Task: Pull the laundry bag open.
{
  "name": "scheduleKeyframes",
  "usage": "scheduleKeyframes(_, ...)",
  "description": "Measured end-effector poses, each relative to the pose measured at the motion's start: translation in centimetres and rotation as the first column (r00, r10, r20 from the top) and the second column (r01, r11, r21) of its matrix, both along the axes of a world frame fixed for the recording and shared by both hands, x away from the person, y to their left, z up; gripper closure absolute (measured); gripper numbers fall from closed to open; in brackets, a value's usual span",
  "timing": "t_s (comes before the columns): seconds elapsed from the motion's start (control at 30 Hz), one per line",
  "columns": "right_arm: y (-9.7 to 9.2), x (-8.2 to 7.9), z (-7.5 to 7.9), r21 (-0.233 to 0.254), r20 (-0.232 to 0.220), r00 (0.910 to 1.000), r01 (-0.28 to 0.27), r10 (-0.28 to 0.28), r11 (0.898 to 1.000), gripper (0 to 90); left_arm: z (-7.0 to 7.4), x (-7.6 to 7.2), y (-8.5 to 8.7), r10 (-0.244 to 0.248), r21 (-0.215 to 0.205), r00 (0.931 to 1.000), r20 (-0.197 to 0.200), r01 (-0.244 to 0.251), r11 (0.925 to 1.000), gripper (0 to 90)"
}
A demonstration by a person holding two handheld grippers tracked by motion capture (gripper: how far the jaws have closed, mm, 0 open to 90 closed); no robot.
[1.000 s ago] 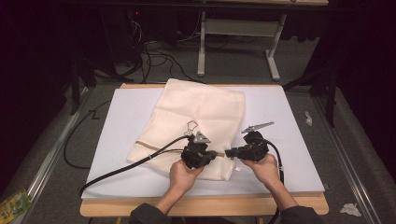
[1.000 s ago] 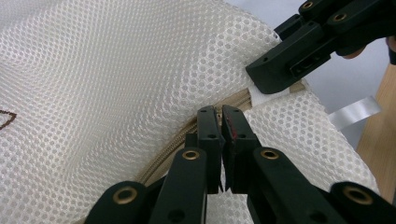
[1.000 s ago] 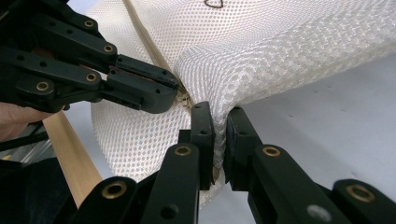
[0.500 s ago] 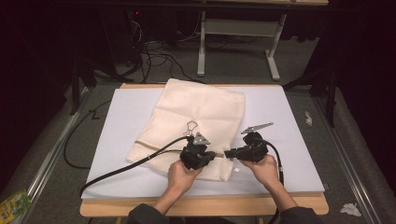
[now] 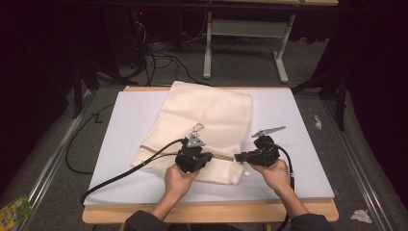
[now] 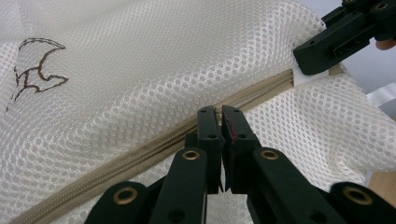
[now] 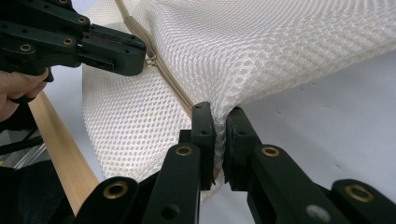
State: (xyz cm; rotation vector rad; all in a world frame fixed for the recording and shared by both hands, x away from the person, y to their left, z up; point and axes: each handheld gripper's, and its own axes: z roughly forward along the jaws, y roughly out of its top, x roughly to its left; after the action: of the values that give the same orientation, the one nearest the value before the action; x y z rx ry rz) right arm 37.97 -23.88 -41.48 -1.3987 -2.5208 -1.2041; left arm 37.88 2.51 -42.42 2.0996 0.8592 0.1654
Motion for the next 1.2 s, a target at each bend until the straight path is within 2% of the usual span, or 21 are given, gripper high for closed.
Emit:
scheduleKeyframes(0.2, 0.0, 0.0, 0.0, -0.004, -0.001, 1.0, -0.001, 0.001, 1.0, 85.6, 0.0, 0.0, 0.1, 0.001, 0.0, 1.0, -0.002, -0.001, 1.0, 87.2)
scheduleKeyframes(0.27, -0.1, 0.0, 0.0, -0.006, -0.003, 1.0, 0.001, -0.001, 1.0, 85.6, 0.1, 0.1, 0.4, 0.015, 0.015, 0.9998, 0.01, -0.016, 0.9998, 87.2)
scheduleKeyframes(0.63, -0.4, 0.0, -0.1, 0.002, -0.001, 0.9999, 0.011, -0.011, 1.0, 85.6, 0.3, 0.1, 1.6, 0.037, -0.004, 0.9993, 0.007, -0.037, 0.9993, 87.2)
scheduleKeyframes(0.7, -0.5, 0.0, -0.2, -0.024, 0.009, 0.9998, 0.02, -0.02, 1.0, 85.5, 0.3, 0.2, 2.0, 0.047, -0.008, 0.9989, 0.003, -0.047, 0.9989, 87.2)
scheduleKeyframes(1.0, -0.8, 0.0, -0.3, -0.022, 0.006, 0.9995, 0.033, -0.032, 0.999, 85.5, 0.4, 0.2, 2.6, 0.054, -0.013, 0.9985, 0.009, -0.054, 0.9984, 87.2)
scheduleKeyframes(1.07, -0.8, 0.0, -0.3, -0.024, 0.007, 0.9994, 0.033, -0.033, 0.999, 85.5, 0.4, 0.2, 2.6, 0.057, -0.003, 0.9983, 0.012, -0.057, 0.9984, 87.2)
scheduleKeyframes(1.1, -0.8, 0.0, -0.3, -0.03, 0.014, 0.9992, 0.037, -0.037, 0.999, 85.5, 0.4, 0.2, 2.6, 0.064, 0.005, 0.9978, 0.019, -0.064, 0.9979, 87.2)
scheduleKeyframes(1.13, -0.8, 0.0, -0.2, -0.054, 0.026, 0.9985, 0.049, -0.048, 0.997, 85.5, 0.4, 0.2, 2.8, 0.066, 0.006, 0.9977, 0.015, -0.066, 0.9978, 87.2)
scheduleKeyframes(1.2, -1.2, 0.0, -0.3, -0.047, 0.022, 0.998, 0.06, -0.059, 0.997, 85.4, 0.3, 0.2, 3.1, 0.068, 0.003, 0.9976, 0.01, -0.068, 0.9977, 87.2)
